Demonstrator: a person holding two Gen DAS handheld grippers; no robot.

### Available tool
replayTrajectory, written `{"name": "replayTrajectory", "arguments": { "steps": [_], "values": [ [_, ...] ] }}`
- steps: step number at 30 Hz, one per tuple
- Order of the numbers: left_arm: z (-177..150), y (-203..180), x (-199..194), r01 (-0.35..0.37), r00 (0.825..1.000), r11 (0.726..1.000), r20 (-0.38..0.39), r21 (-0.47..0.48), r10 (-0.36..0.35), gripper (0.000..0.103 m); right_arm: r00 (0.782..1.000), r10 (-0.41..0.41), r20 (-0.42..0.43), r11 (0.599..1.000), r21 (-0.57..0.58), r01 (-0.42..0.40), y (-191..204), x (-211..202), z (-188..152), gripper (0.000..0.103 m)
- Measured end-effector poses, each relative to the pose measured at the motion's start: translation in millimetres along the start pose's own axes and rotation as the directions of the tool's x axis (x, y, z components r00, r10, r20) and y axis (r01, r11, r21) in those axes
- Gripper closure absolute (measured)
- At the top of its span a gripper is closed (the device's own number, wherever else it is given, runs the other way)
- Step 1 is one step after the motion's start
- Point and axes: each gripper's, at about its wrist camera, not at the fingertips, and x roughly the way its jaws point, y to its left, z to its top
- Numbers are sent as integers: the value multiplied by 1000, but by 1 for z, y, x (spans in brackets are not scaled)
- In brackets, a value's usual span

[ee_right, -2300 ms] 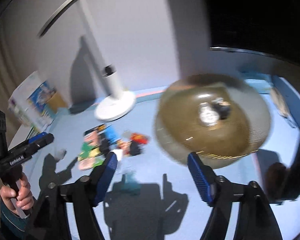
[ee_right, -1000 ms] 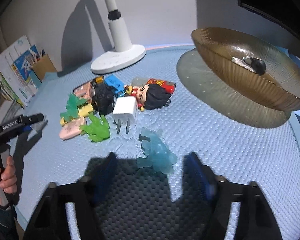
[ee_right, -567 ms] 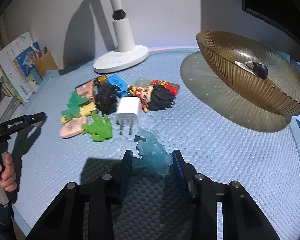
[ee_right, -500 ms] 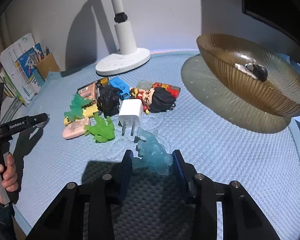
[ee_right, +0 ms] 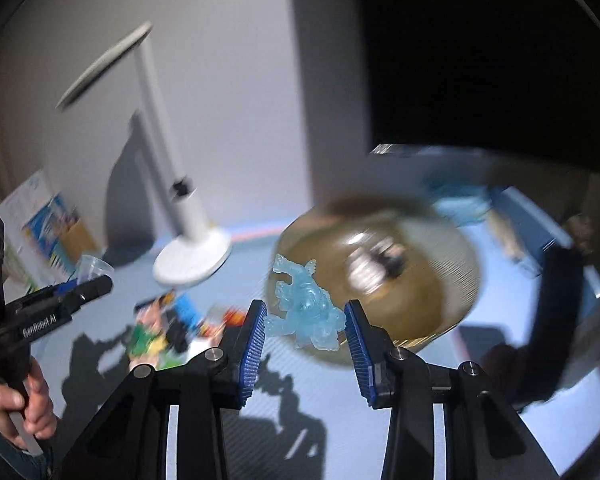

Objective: Organize rigid objects
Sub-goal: 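Carry cup and blue figure over the bowl and release both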

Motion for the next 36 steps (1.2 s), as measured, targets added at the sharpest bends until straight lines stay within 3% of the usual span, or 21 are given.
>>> {"name": "replayTrajectory", "arguments": {
  "steps": [3, 7, 10, 17, 18, 20, 22, 27, 29, 33, 36],
  "values": [
    [25, -55, 23, 86, 996, 992, -5, 88, -86, 69, 998, -59, -4, 998, 4, 59, -20, -4, 20, 64],
    [24, -104, 84, 154, 983, 979, -127, 137, -136, 69, 985, -81, -152, 997, 2, 82, -44, 39, 18, 64],
    [11, -117, 119, 179, 967, 975, -205, 130, -151, 69, 969, -63, -241, 998, 14, 68, -56, 70, 7, 64],
    [1, -135, 145, 179, 957, 971, -258, 159, -134, 68, 951, -77, -300, 997, 8, 83, -73, 88, -5, 63],
    [-1, -137, 145, 175, 957, 971, -260, 164, -128, 65, 949, -70, -308, 996, 22, 81, -77, 90, -5, 51],
    [-1, -136, 144, 167, 958, 972, -258, 164, -121, 46, 952, -62, -300, 995, 55, 82, -82, 90, -4, 36],
    [0, -129, 135, 161, 962, 976, -245, 149, -121, 26, 965, -61, -257, 994, 74, 83, -87, 81, -1, 36],
    [-1, -85, 85, 114, 985, 989, -140, 90, -101, 25, 983, -7, -181, 990, 139, 32, -89, 50, -7, 36],
    [-5, -60, 61, 59, 993, 996, -103, 61, -53, 22, 986, 22, -167, 990, 139, 2, -83, 44, -10, 36],
    [-13, 0, 13, -31, 998, 998, -58, -53, 28, 22, 984, 100, -146, 991, 106, -85, -47, 36, -15, 36],
    [-31, 49, -20, -96, 995, 984, -39, -152, 91, 22, 979, 150, -137, 988, 47, -145, -10, 33, -16, 36]
  ]
}}
